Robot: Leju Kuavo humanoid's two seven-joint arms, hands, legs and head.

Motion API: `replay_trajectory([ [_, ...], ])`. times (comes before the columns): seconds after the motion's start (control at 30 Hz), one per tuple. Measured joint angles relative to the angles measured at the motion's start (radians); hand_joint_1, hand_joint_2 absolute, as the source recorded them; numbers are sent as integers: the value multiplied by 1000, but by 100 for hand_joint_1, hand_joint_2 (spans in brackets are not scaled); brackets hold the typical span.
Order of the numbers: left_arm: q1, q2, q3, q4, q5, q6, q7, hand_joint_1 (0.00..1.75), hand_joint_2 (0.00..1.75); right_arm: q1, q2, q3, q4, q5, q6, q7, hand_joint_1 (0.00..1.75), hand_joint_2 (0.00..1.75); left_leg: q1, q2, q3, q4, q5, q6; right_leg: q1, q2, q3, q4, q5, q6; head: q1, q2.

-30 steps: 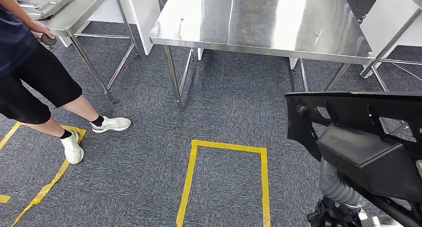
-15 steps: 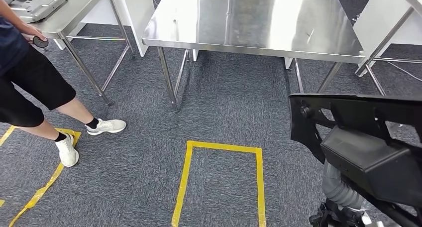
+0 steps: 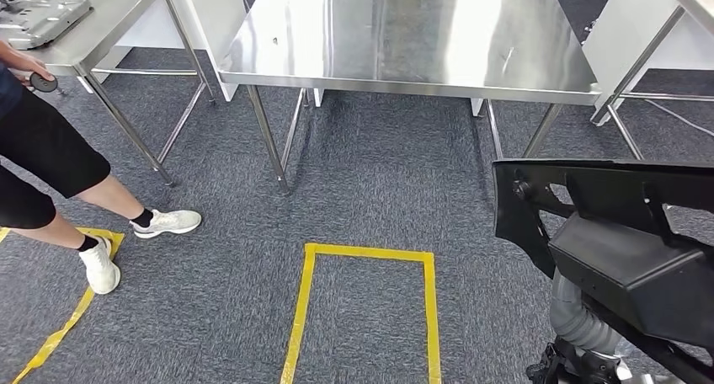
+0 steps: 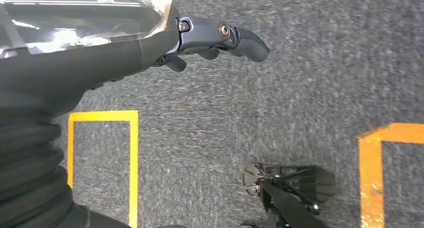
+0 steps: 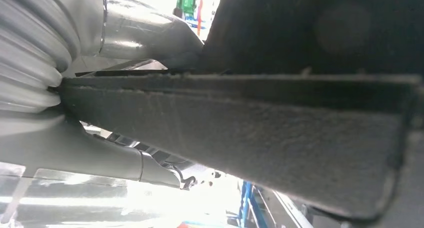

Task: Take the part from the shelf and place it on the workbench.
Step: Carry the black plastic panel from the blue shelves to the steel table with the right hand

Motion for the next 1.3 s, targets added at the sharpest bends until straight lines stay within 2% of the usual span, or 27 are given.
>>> replay_trajectory([
  [0.1,0,0,0,0,1,0,0,0,175,-1,1,0,0,0,2,0,175,175,-9,1,14,-31,-4,1,2,3,1,-7,-6,17,0,0],
  [0.17,0,-1,0,0,2,0,0,0,175,-2,0,0,0,0,2,0,175,175,-7,1,30,-46,-2,8,2,-3,-4,12,-18,26,1,0],
  [0.23,-1,-1,0,0,2,1,0,0,175,-5,0,1,1,0,2,-1,175,175,-4,3,44,-57,-3,17,2,-8,-51,106,-52,23,4,0],
  [0.3,-1,-1,0,0,3,1,0,0,175,-6,0,1,4,0,2,-2,175,175,-5,4,50,-58,-10,23,3,-9,-132,236,-89,20,5,0],
  [0.33,-1,-2,0,0,3,1,0,0,175,-5,0,1,5,0,3,-2,175,175,-5,4,54,-58,-14,23,3,-9,-160,270,-91,24,4,0],
  [0.37,0,-2,0,0,3,0,0,0,175,-5,-1,1,7,-1,3,-2,175,175,-6,4,59,-58,-19,23,3,-9,-170,268,-78,30,5,0],
  [0.4,0,-3,1,0,4,0,0,0,175,-5,-1,1,8,-1,3,-2,175,175,-6,3,66,-58,-24,21,2,-10,-157,224,-48,39,6,0],
  [0.43,1,-4,1,0,4,0,0,0,175,-6,-1,1,8,-1,3,-3,175,175,-6,2,74,-58,-30,19,2,-13,-129,153,-10,47,6,0],
  [0.47,1,-4,1,0,4,0,0,0,175,-6,-1,1,8,-1,3,-3,175,175,-8,1,81,-57,-36,15,3,-18,-100,85,23,49,8,0],
  [0.5,0,-4,1,0,4,0,0,0,175,-7,-1,1,9,-1,3,-3,175,175,-11,1,86,-56,-43,10,4,-21,-76,31,47,46,9,0],
  [0.53,0,-5,1,0,4,0,0,0,175,-7,-1,1,9,-1,3,-3,175,175,-14,1,88,-56,-47,6,5,-22,-63,3,58,38,9,0],
  [0.6,0,-5,1,0,4,0,0,0,175,-7,-1,1,10,-1,3,-3,175,175,-16,2,92,-59,-53,-3,8,-20,-58,-5,57,19,8,0],
  [0.63,0,-4,1,0,4,0,0,0,175,-8,-1,1,10,-1,3,-3,175,175,-14,2,93,-59,-56,-8,5,-18,-56,-7,56,11,8,0],
  [0.7,-1,-4,1,-1,4,0,-1,0,175,-9,-1,1,9,-1,4,-3,175,175,-11,2,77,-21,-79,-20,-2,-16,-45,-12,50,-4,4,0],
  [0.73,-1,-4,1,-1,4,0,-1,0,175,-9,0,1,9,-1,4,-4,175,175,-9,2,51,28,-101,-26,-6,-16,-38,-13,47,-11,3,0],
  [0.8,0,-5,1,0,4,0,0,0,175,-9,0,1,10,-1,5,-4,175,175,-6,2,-28,162,-149,-34,-4,-17,-30,-13,38,-21,1,0],
  [0.83,1,-5,1,0,5,0,0,0,175,-9,0,1,10,-1,6,-4,175,175,-4,2,-65,211,-157,-36,-4,-16,-27,-13,34,-23,1,0],
  [0.87,2,-5,1,0,5,0,0,0,175,-8,0,1,11,-1,6,-4,175,175,-3,2,-86,228,-146,-36,-3,-14,-22,-13,30,-23,1,0],
  [0.9,2,-5,1,0,6,0,0,0,175,-8,0,1,11,-1,6,-5,175,175,-2,2,-86,205,-115,-34,-3,-12,-15,-13,25,-21,0,0],
  [0.97,2,-4,1,-1,7,0,0,0,175,-8,0,1,11,-2,6,-5,175,175,-3,1,-37,79,-33,-23,-3,-8,-1,-13,13,-15,0,0],
  [1.0,1,-3,1,-1,7,0,0,0,175,-9,0,1,11,-2,6,-6,175,175,-5,1,-9,20,-10,-17,0,-7,3,-13,7,-10,1,0],
  [1.03,1,-3,1,-1,7,0,0,0,175,-9,0,1,12,-2,6,-6,175,175,-8,1,10,-19,-1,-11,1,-6,5,-15,2,-4,1,0],
  [1.07,0,-2,1,0,8,1,1,0,175,-10,0,1,12,-2,6,-7,175,175,-11,1,17,-36,-5,-4,3,-5,7,-13,1,3,1,0],
  [1.17,1,-3,1,0,9,3,1,0,175,-9,0,1,13,-5,6,-8,175,175,-13,0,35,-51,-10,14,4,-6,15,3,-1,25,1,0],
  [1.2,1,-2,1,0,10,3,1,0,175,-10,0,1,14,-5,6,-9,175,175,-12,1,46,-54,-11,20,4,-7,5,23,-11,29,3,0],
  [1.23,1,-2,1,-1,10,3,1,0,175,-12,-1,1,14,-5,6,-9,175,175,-10,1,55,-57,-12,25,4,-8,-17,63,-27,29,5,0],
  [1.3,0,-1,1,-1,9,3,0,0,175,-13,-2,2,15,-5,3,-9,175,175,-11,1,63,-58,-20,31,4,-9,-93,188,-69,26,7,0],
])
